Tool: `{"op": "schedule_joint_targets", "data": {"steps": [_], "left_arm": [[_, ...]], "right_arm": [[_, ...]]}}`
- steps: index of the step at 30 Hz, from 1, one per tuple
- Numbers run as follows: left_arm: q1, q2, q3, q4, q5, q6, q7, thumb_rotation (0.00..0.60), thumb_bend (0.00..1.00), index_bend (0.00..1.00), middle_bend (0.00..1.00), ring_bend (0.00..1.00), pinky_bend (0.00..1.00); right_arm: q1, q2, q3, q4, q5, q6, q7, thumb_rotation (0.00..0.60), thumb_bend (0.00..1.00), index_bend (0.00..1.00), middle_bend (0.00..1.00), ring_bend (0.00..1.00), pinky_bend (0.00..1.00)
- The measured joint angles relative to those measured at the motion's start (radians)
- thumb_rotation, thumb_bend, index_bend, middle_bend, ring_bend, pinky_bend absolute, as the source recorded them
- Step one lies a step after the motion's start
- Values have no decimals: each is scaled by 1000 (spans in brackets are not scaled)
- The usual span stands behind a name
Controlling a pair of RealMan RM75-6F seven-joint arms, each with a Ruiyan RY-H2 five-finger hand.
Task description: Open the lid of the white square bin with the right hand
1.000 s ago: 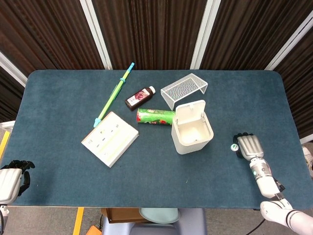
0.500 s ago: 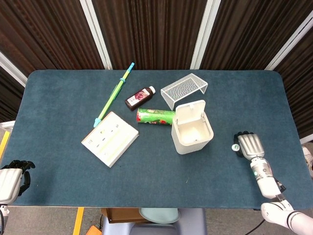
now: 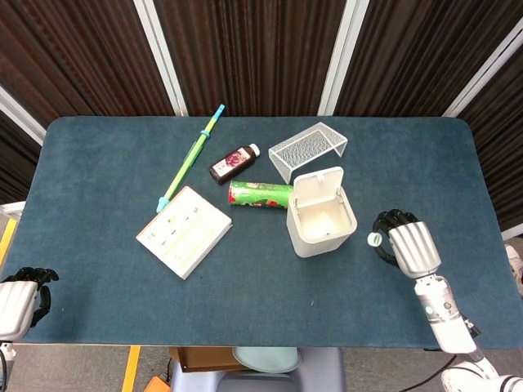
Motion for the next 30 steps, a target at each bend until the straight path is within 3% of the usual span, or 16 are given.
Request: {"op": "schedule_joint_targets", "data": {"steps": [7,19,30], "left_arm": [[-1,-1,1,1,-3,-6,4,600,728,438,432,329,541],[-3,0,1,2,-9,-10,10,600,728,438,432,329,540],[-1,3,-1,0,-11,-6,9,600,728,438,433,329,540]], "right_arm": [[-22,70,13,-131,-57,58,-52,600,351,622,503,431,570],[81,-18,63,-76,-2,-89,-94,600,352,622,503,431,570],[130,-62,101,-85,13,-104,-157,600,353,620,503,431,570]]}}
